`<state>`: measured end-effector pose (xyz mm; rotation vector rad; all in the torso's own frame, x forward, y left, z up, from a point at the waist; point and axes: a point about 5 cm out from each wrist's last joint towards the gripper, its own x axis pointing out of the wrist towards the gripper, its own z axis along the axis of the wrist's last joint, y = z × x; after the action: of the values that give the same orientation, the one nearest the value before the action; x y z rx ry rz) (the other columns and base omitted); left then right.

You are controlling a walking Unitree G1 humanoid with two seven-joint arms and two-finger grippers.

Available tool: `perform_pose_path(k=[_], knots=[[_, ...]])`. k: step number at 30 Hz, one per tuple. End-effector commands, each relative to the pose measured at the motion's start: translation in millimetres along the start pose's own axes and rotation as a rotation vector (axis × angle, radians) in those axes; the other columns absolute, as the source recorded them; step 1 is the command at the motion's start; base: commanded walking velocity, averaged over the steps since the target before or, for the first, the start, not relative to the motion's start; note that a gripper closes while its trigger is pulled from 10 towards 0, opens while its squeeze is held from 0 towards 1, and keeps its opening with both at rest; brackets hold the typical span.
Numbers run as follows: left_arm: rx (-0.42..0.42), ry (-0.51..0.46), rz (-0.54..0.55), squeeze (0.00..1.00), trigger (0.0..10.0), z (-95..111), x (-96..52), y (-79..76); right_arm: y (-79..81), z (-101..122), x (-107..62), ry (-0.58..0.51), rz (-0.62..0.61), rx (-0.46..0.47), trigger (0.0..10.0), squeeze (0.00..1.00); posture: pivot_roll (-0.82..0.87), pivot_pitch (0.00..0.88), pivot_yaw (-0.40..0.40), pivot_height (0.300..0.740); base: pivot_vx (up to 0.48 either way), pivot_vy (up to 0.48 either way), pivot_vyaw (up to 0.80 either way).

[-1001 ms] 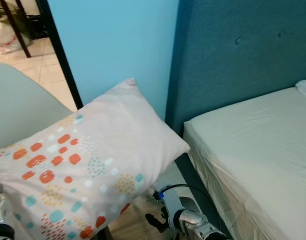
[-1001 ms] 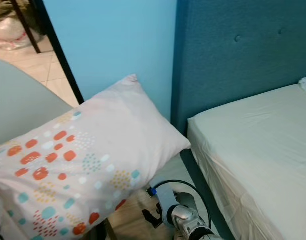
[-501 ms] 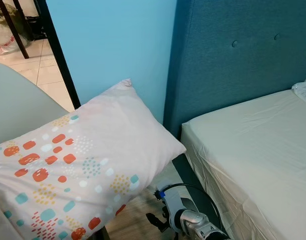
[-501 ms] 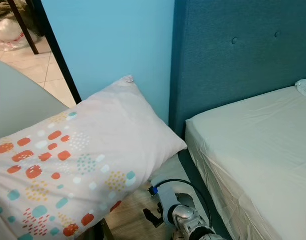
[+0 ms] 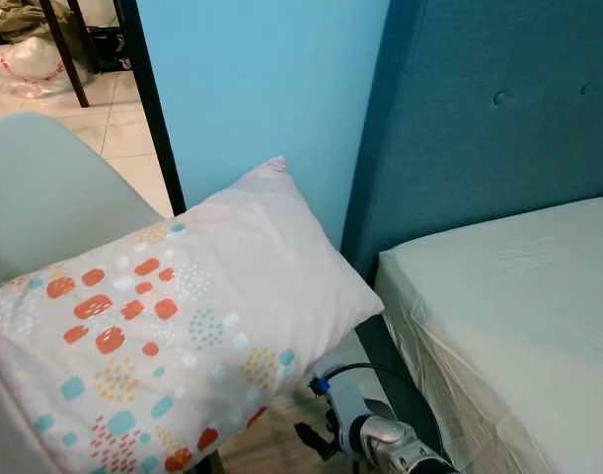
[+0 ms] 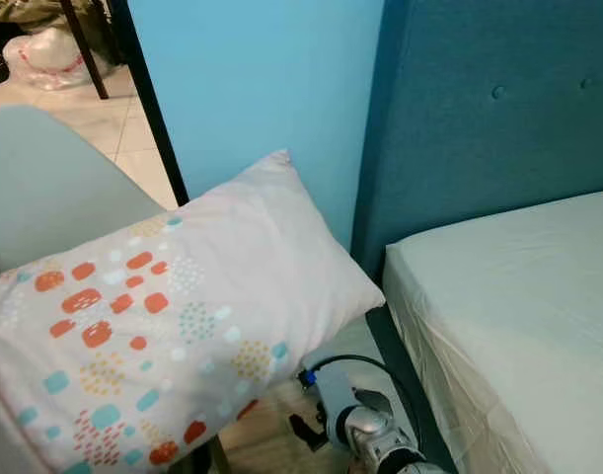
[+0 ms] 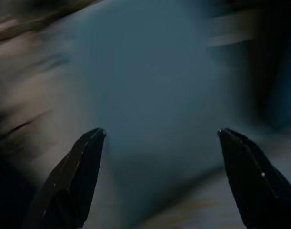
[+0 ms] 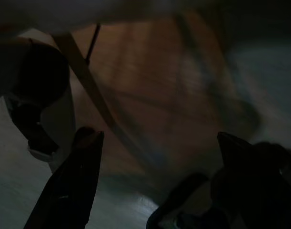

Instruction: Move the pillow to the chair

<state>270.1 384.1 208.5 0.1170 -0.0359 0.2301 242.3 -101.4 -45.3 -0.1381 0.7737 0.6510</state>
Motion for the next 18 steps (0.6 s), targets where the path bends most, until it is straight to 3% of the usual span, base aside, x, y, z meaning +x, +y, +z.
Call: perform_pose_path(k=[1, 3, 5, 7, 9, 11, 15, 16, 17, 18], knots=[[0.002, -0.084, -0.179, 0.0, 10.0, 20.2, -3.7, -15.0, -1.6, -4.4, -1.5, 0.007, -0.009, 0.024, 10.0, 0.0, -0.04, 0.06, -0.04, 0.556, 0.0, 0.0, 0.0], [-0.07, -0.19, -0.396, 0.0, 10.0, 32.6, -15.2, -42.7, -3.2, -3.9, -2.1, 0.003, -0.017, 0.023, 10.0, 0.0, -0.03, 0.059, -0.038, 0.566, 0.0, 0.0, 0.0], [-0.162, -0.247, -0.526, 0.0, 10.0, 26.9, -22.5, -64.8, -4.7, -5.1, -2.8, 0.007, -0.026, 0.034, 10.0, 0.0, -0.03, 0.057, -0.036, 0.575, 0.0, 0.0, 0.0], [-0.225, -0.235, -0.571, 0.0, 10.0, 17.4, -25.1, -81.6, -6.5, -7.1, -3.7, 0.014, -0.04, 0.042, 10.0, 0.0, -0.03, 0.06, -0.035, 0.585, 0.0, 0.0, 0.0], [-0.278, -0.225, -0.674, 0.0, 10.0, 6.0, -34.8, -108.3, -8.2, -8.7, -4.6, 0.016, -0.054, 0.05, 10.0, 0.0, -0.03, 0.06, -0.039, 0.595, 0.0, 0.0, 0.0], [-0.368, -0.181, -0.777, 0.0, 10.0, -20.2, -47.7, -142.5, -10.7, -13.8, -6.6, 0.034, -0.073, 0.06, 10.0, 0.0, -0.03, 0.051, -0.044, 0.609, 0.0, 0.0, 0.0], [-0.429, -0.124, -0.733, 0.0, 10.0, -40.6, -46.2, -152.2, -12.7, -16.0, -7.8, 0.047, -0.082, 0.046, 10.0, 0.0, -0.02, 0.049, -0.046, 0.619, 0.0, 0.0, 0.0], [-0.457, -0.076, -0.667, 0.0, 10.0, -58.1, -44.2, -156.2, -14.8, -17.4, -8.9, 0.054, -0.094, 0.044, 10.0, 0.0, -0.02, 0.048, -0.047, 0.623, 0.0, 0.0, 0.0], [-0.564, 0.007, -0.562, 0.0, 10.0, -89.3, -45.4, -162.2, -18.6, -19.6, -10.8, 0.066, -0.12, 0.039, 10.0, 0.0, -0.02, 0.045, -0.051, 0.633, 0.0, 0.0, 0.0], [-0.564, 0.007, -0.562, 0.0, 10.0, -89.3, -45.4, -162.2, -18.6, -19.6, -10.8, 0.066, -0.12, 0.039, 10.0, 0.0, -0.02, 0.045, -0.051, 0.633, 0.0, 0.0, 0.0]])
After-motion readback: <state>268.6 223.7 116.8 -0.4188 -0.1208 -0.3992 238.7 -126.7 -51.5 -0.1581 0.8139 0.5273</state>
